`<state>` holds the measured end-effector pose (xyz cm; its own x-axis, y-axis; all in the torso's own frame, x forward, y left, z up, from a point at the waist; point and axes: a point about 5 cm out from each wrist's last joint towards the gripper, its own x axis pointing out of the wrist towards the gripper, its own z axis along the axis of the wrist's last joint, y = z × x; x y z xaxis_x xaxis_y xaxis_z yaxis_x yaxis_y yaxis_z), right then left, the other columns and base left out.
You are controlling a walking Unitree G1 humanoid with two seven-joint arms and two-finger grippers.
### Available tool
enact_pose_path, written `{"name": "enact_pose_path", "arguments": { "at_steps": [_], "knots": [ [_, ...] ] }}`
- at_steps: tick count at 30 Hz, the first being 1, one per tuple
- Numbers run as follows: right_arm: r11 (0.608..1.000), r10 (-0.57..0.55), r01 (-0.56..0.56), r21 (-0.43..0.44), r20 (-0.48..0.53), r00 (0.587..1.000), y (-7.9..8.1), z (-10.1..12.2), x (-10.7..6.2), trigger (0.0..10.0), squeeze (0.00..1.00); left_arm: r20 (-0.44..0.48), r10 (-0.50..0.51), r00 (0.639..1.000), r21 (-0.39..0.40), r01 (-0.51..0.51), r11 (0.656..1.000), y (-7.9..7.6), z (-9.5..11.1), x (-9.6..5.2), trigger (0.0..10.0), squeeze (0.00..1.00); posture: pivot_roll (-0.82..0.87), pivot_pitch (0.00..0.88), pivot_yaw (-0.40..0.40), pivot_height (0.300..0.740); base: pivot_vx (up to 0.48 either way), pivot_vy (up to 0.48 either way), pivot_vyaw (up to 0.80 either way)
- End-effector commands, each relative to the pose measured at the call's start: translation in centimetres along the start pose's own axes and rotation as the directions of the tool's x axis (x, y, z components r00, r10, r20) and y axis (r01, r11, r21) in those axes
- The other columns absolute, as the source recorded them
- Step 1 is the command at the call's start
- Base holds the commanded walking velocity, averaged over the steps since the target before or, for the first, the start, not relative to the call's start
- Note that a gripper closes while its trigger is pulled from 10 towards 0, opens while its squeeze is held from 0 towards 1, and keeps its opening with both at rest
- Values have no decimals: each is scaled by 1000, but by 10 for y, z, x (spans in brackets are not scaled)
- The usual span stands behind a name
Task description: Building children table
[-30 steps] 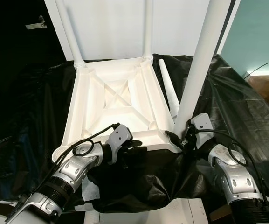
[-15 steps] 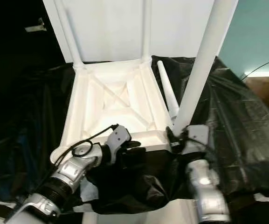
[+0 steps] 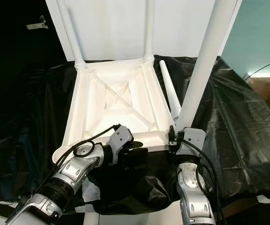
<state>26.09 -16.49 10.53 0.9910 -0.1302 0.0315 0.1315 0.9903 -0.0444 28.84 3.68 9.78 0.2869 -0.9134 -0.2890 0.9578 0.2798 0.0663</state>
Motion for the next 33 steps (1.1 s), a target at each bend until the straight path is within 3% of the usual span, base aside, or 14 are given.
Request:
{"name": "enact_pose_path", "arguments": {
  "at_steps": [1, 4, 9, 10, 11, 12, 14, 16, 21, 22, 23, 27, 28, 33],
  "knots": [
    [999, 51, -50, 21, -34, 998, 1, -8, -3, 10000, 1000, -61, -100, 993, -45, 98, 994, -12, -17, 0, 10000, 0, -58, 0, 8, 740, 0, 0, 0],
    [997, 72, -71, 19, -17, 997, 4, -6, -2, 10000, 1000, -62, -100, 993, -45, 98, 994, -12, -17, 0, 10000, 0, -60, 0, 11, 740, 0, 0, 0],
    [986, 157, -156, -54, 5, 988, -6, 2, 5, 10000, 1000, -62, -100, 993, -45, 98, 994, -11, -17, 1, 10000, 0, -68, 0, 14, 740, 0, 0, 0],
    [970, 228, -227, -82, -3, 974, -12, 5, 10, 10000, 1000, -60, -101, 993, -45, 98, 994, -11, -16, 1, 10000, 0, -78, 4, 23, 740, 0, 0, 0],
    [946, 306, -308, -101, -35, 951, -22, 7, 14, 10000, 0, -59, -105, 993, -45, 102, 994, -11, -16, 2, 10000, 0, -85, 4, 26, 740, 0, 0, 0],
    [946, 306, -308, -101, -35, 951, -22, 7, 14, 10000, 0, -59, -105, 993, -45, 102, 994, -11, -16, 2, 10000, 0, -85, 4, 26, 740, 0, 0, 0],
    [875, 452, -462, -142, -98, 886, -40, 14, 18, 10000, 0, -61, -112, 992, -44, 110, 993, -12, -15, 2, 10000, 0, -91, 6, 25, 740, 0, 0, 0],
    [824, 529, -546, -150, -142, 837, -47, 17, 17, 10000, 0, -63, -114, 991, -43, 112, 993, -12, -15, 3, 10000, 0, -91, 7, 25, 740, 0, 0, 0],
    [767, 596, -620, -163, -174, 784, -48, 17, 14, 10000, 0, -60, -114, 992, -43, 112, 993, -12, -14, 4, 10000, 0, -86, 5, 22, 740, 0, 0, 0],
    [752, 614, -638, -162, -179, 769, -47, 17, 13, 8863, 0, -59, -114, 992, -44, 111, 993, -12, -14, 4, 10000, 0, -86, 5, 22, 740, 0, 0, 0],
    [743, 624, -649, -161, -182, 760, -47, 17, 13, 3765, 0, -59, -113, 992, -44, 111, 993, -12, -14, 4, 10000, 0, -86, 5, 22, 740, 0, 0, 0],
    [729, 640, -665, -166, -183, 747, -47, 17, 13, 3765, 0, -59, -112, 992, -44, 109, 993, -12, -14, 4, 10000, 0, -86, 5, 22, 740, 0, 0, 0],
    [723, 647, -670, -167, -175, 742, -47, 20, 16, 0, 0, -61, -109, 992, -43, 107, 993, -12, -15, 3, 10000, 0, -77, 0, 22, 740, 0, 0, 0],
    [707, 666, -686, -168, -166, 727, -50, 25, 22, 0, 0, -62, -103, 993, -42, 101, 994, -11, -15, 1, 10000, 0, -73, 1, 21, 740, 0, 0, 0]
  ]
}}
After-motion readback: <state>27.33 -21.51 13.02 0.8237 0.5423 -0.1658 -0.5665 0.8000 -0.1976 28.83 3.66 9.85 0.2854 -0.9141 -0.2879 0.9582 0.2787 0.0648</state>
